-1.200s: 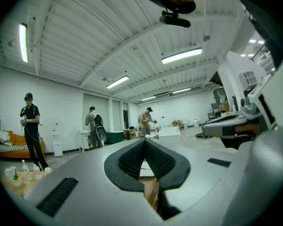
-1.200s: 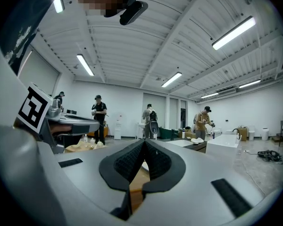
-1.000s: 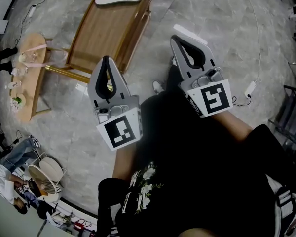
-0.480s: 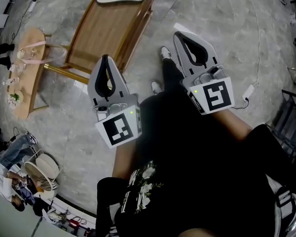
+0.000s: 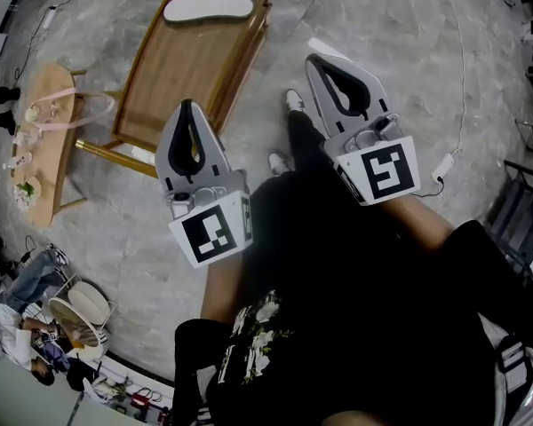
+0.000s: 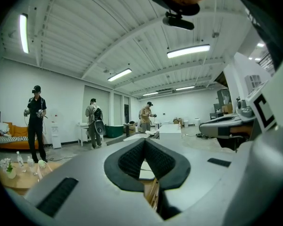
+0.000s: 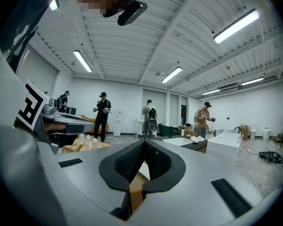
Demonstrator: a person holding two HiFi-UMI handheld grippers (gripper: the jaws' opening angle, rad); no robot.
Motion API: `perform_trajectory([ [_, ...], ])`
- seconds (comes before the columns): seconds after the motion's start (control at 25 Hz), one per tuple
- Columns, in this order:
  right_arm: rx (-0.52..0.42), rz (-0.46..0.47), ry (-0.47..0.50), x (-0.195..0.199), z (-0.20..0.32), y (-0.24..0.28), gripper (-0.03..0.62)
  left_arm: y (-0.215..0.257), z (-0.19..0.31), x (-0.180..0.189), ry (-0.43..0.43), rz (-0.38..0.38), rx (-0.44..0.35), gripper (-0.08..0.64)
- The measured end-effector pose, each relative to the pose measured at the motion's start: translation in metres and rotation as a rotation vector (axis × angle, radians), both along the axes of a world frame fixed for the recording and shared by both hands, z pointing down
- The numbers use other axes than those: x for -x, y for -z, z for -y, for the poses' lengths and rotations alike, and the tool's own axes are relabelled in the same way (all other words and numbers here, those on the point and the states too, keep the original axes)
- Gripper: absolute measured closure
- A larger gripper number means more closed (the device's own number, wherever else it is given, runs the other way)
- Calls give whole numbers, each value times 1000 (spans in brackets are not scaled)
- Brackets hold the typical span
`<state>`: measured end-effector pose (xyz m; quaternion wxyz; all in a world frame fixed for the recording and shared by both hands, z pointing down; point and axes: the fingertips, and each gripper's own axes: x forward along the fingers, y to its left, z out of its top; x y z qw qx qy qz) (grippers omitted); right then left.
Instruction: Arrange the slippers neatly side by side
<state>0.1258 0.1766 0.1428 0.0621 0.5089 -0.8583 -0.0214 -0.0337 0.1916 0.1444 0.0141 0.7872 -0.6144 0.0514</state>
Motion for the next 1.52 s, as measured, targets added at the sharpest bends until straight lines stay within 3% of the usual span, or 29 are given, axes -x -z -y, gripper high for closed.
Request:
perform_trajectory([
  [0.24, 50, 7, 24, -6, 37, -11, 594, -5, 34, -12, 7, 4, 28, 558],
  [0.68, 21, 44, 91, -8, 127, 2, 594, 5, 111, -28, 56, 20, 31, 558],
  [1.04, 27, 56, 192, -18, 183, -2, 594, 5, 152, -44, 142, 22, 32, 558],
  [1.32, 33, 62, 291, -5, 212, -5, 594, 1, 164, -37, 239, -3, 35, 558],
  [1.52, 59, 67, 324, 7, 220, -11, 594, -6, 165, -25, 282, -17, 81, 558],
])
